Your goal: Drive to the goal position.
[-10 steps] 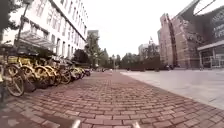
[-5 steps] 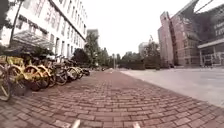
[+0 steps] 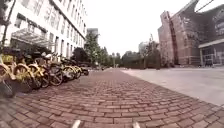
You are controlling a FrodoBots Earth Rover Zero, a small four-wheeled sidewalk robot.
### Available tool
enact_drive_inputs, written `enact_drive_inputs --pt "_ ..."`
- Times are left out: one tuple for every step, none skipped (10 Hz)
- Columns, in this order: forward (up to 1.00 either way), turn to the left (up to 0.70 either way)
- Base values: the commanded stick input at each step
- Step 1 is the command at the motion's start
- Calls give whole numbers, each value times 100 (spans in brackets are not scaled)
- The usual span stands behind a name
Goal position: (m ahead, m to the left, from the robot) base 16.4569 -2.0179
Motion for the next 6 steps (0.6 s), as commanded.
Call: enact_drive_inputs --pt "45 0" --pt "45 0" --pt "45 0" --pt "45 0" --pt "45 0" --pt "45 0"
